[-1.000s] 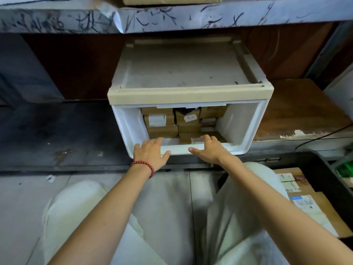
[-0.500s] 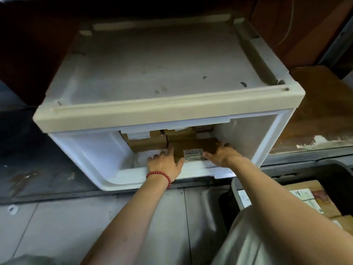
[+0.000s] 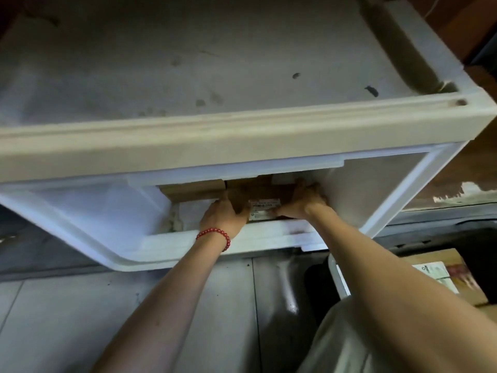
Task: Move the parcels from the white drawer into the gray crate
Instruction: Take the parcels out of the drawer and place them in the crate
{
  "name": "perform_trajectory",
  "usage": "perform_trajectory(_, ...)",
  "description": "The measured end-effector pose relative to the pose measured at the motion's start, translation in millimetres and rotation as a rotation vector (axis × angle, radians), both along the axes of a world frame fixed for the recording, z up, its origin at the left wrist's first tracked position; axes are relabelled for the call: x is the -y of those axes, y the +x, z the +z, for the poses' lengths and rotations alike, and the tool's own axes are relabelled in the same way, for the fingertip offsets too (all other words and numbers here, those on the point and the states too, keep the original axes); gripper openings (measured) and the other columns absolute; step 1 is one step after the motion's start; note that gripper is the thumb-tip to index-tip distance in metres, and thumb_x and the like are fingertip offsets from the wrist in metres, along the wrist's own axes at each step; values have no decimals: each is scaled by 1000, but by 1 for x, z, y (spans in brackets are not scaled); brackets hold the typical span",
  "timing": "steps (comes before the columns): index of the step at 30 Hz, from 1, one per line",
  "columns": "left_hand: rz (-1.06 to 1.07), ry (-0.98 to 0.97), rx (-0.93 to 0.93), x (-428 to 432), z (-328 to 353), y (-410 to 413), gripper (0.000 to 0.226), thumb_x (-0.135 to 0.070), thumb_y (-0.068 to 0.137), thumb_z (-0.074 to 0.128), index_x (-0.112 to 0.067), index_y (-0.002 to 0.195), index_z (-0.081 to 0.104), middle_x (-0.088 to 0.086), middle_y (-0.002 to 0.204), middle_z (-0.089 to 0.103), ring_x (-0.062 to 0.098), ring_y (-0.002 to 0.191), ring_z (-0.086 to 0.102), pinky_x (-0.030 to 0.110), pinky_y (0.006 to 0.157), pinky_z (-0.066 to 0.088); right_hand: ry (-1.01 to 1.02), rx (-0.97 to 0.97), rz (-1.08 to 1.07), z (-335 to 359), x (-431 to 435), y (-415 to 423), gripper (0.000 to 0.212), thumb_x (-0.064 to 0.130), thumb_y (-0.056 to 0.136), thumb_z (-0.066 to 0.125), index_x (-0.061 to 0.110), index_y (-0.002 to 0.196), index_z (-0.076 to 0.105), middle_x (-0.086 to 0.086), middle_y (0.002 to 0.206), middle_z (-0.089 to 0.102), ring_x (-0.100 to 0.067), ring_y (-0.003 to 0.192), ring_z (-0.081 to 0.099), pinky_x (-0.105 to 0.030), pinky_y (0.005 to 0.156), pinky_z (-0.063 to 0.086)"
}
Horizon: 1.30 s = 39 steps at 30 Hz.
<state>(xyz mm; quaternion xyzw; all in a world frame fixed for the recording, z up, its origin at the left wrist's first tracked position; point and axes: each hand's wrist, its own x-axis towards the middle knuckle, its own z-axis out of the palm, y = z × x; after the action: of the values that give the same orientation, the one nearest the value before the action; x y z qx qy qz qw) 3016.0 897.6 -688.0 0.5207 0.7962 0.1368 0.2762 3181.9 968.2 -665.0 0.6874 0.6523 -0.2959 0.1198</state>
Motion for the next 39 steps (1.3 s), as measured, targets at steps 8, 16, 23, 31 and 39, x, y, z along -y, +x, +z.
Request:
perform_trajectory(8, 128, 151, 144, 8, 26, -11, 39, -41, 96, 51, -19, 128, 55, -7, 77, 60, 7, 61, 54, 20, 55, 41, -143, -440, -303, 13, 4, 7, 90, 52, 69, 80, 5, 138, 46, -13, 141, 50, -28, 130, 47, -27, 100, 42)
perform_trajectory(16, 293, 240, 252, 50, 70, -25, 35, -52, 84, 64, -22, 99, 55, 1, 97, 62, 18, 87, 61, 29, 80, 51, -152, -785, -498, 46, 51, -1, 71, 49, 77, 75, 2, 123, 49, -1, 121, 56, -23, 115, 53, -30, 93, 40)
perform_trajectory(23, 439, 351, 385, 121, 112, -41, 44, -31, 77, 78, -13, 112, 59, 6, 117, 62, 21, 98, 63, 33, 69, 59, -138, -954, -656, 67, 122, -7, 38, 21, 86, 71, 8, 110, 45, -10, 99, 56, -17, 77, 55, -25, 59, 45)
perform_trajectory(31, 419, 353, 356, 238, 131, -48, 58, -21, 75, 80, -13, 127, 57, -1, 124, 59, 7, 101, 53, 21, 77, 46, -196, -988, -502, 58, 200, -1, 43, 16, 85, 72, 12, 124, 53, -7, 114, 60, -21, 99, 57, -31, 73, 49)
perform_trajectory(39, 310, 454, 254, 277, 120, -32, 68, -11, 71, 82, -23, 131, 50, -11, 127, 57, 10, 107, 60, 10, 76, 43, -103, -1010, -494, 55, 222, -6, 66, 27, 84, 73, 17, 137, 36, 2, 133, 50, -21, 112, 51, -41, 85, 45)
